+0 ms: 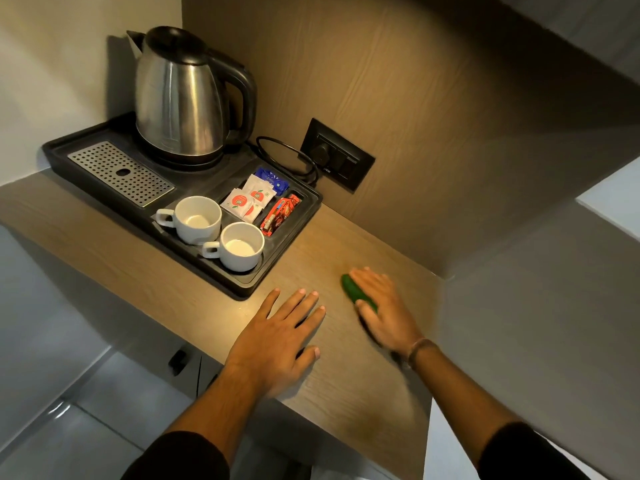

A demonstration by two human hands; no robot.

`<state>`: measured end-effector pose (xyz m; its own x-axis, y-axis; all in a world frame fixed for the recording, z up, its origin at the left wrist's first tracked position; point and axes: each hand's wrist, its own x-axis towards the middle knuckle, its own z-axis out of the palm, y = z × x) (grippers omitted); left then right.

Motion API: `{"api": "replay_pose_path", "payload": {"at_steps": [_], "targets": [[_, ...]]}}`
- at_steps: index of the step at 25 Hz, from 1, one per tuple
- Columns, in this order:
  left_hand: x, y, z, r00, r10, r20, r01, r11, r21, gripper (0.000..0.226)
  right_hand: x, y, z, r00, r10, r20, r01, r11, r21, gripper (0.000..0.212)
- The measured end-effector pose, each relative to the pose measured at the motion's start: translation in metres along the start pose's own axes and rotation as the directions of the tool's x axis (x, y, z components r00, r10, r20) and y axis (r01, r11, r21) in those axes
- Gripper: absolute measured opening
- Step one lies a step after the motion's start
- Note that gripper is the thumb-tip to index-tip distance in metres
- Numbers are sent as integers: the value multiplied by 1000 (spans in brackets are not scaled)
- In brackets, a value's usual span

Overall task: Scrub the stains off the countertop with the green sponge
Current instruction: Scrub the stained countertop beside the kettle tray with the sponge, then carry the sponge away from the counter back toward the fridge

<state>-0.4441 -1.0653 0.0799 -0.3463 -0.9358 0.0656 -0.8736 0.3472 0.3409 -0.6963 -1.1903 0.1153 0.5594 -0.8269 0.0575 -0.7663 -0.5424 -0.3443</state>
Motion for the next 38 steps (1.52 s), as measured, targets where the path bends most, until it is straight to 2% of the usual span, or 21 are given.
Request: {"api": "replay_pose_path", "payload": {"at_steps": [2, 4, 5, 7, 9, 11, 14, 17, 19, 20, 22, 24, 26, 28, 31, 33, 36, 38], "targets": [[0, -1, 0, 1000, 2, 8, -1, 1000, -10, 68, 18, 19, -12, 978, 194, -82, -195, 981, -9, 56], [0, 0, -1, 1000, 8, 7, -8, 1000, -13, 68, 49, 15, -16, 938, 321, -130, -325, 946, -11, 53], [0, 0, -1, 1000, 8, 4, -8, 1000, -8, 68, 58, 5, -13, 938, 324, -123, -327, 945, -9, 54], [0, 0, -2, 1000, 10, 7, -10, 1000, -4, 68, 46, -19, -1, 972, 225, -64, -225, 974, -2, 57], [0, -1, -3, 1000, 17, 13, -17, 1000, -2, 69, -6, -36, 13, 995, 97, -12, -97, 995, 0, 60], [0, -1, -2, 1000, 17, 15, -17, 1000, 2, 70, -74, -41, 17, 998, 63, 9, -63, 998, -6, 61], [1, -1, -1, 1000, 19, -2, -18, 1000, 17, 70, -105, -20, 1, 982, 178, -62, -179, 984, -13, 59], [-1, -3, 2, 999, 30, -12, -29, 999, 45, 70, -65, -28, -6, 901, 412, -135, -417, 909, -10, 54], [0, -1, 2, 1000, 26, -9, -25, 998, 49, 70, -54, -52, 3, 899, 414, -140, -417, 909, 10, 58], [1, -2, 2, 1000, 29, -5, -29, 998, 54, 70, -63, -69, 14, 922, 362, -138, -364, 931, 8, 61], [-3, -6, -5, 999, 42, -1, -42, 997, 62, 71, -104, -111, 38, 957, 260, -125, -264, 964, -12, 69], [-12, -9, -18, 998, 63, -17, -61, 995, 75, 72, -150, -146, 45, 959, 238, -155, -242, 970, -10, 73], [-11, -10, -24, 999, 54, 4, -54, 995, 85, 72, -159, -141, 41, 932, 299, -204, -306, 952, -4, 70], [-3, -4, -20, 998, 24, 50, -27, 997, 71, 72, -145, -115, 32, 871, 439, -219, -449, 894, 6, 63], [-12, 11, -18, 999, -16, 49, 14, 999, 36, 76, -124, -102, 20, 801, 566, -197, -573, 819, 26, 56], [-54, 10, -30, 999, -42, 10, 41, 998, 53, 78, -128, -132, 25, 855, 489, -174, -498, 867, -9, 59], [-149, 1, -41, 985, -174, -21, 175, 980, 98, 79, -148, -203, 49, 968, 218, -126, -235, 963, -135, 69], [-223, -2, -41, 958, -284, -45, 287, 952, 106, 77, -168, -255, 75, 994, 79, -81, -94, 976, -198, 75]]}}
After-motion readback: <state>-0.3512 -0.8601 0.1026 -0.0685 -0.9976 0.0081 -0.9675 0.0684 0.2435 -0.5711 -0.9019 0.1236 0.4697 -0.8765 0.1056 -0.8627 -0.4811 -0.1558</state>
